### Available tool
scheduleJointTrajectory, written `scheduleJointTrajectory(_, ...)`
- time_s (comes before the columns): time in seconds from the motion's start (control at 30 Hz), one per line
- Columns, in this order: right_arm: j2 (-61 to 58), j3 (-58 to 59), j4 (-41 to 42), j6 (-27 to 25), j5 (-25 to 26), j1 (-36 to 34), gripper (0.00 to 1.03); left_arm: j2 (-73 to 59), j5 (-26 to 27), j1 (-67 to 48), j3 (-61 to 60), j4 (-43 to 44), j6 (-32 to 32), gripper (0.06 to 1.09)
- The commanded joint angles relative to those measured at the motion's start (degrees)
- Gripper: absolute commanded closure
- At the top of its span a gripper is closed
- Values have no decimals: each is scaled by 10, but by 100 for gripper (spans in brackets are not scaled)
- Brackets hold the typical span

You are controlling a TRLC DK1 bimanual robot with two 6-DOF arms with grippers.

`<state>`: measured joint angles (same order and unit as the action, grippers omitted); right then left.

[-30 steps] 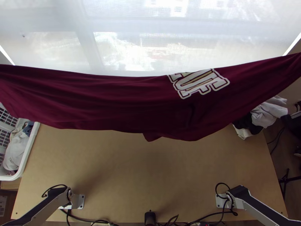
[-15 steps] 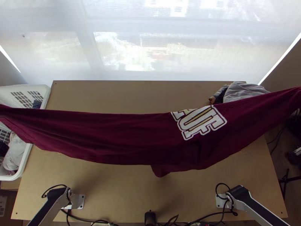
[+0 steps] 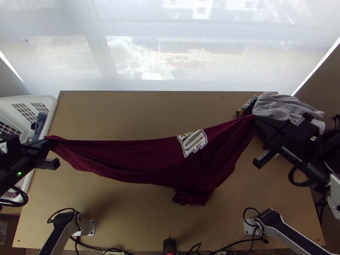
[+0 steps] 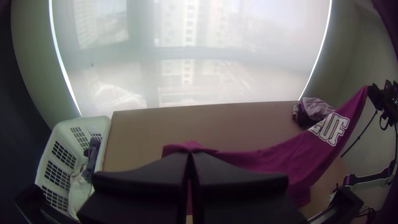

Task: Fold the t-shirt

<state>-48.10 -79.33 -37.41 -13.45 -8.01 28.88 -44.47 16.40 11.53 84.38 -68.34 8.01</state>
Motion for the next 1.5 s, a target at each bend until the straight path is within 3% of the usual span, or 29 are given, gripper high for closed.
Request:
scheduleJointTrajectory(0.0,-36,149,110,-4,-2,-8,100,4,5,-1,-189,122,2,105)
scheduleJointTrajectory(0.37,-218,245,283,-16,-2,-80,100,-158,-20,-8,-311,346,-3,105)
scheduleJointTrajectory(0.57,-324,240,353,-18,-2,-100,100,-284,-40,-30,-287,449,-14,105)
scheduleJointTrajectory(0.87,-453,196,405,-10,1,-143,100,-452,-66,-42,-206,514,-26,105)
scheduleJointTrajectory(0.9,-460,189,405,-8,1,-146,94,-466,-66,-42,-199,514,-26,104)
scheduleJointTrajectory(0.93,-465,185,405,-6,1,-147,84,-476,-66,-42,-194,514,-26,97)
scheduleJointTrajectory(1.07,-469,171,405,17,1,-146,49,-490,-66,-43,-189,501,-24,55)
scheduleJointTrajectory(1.17,-464,168,396,23,2,-139,13,-489,-66,-42,-185,459,-21,37)
scheduleJointTrajectory(1.2,-462,168,393,23,2,-137,5,-486,-66,-41,-186,443,-20,34)
scheduleJointTrajectory(1.3,-444,175,393,31,3,-137,4,-454,-66,-39,-201,392,-9,25)
scheduleJointTrajectory(1.47,-400,193,393,49,12,-136,5,-393,-66,-37,-228,280,14,25)
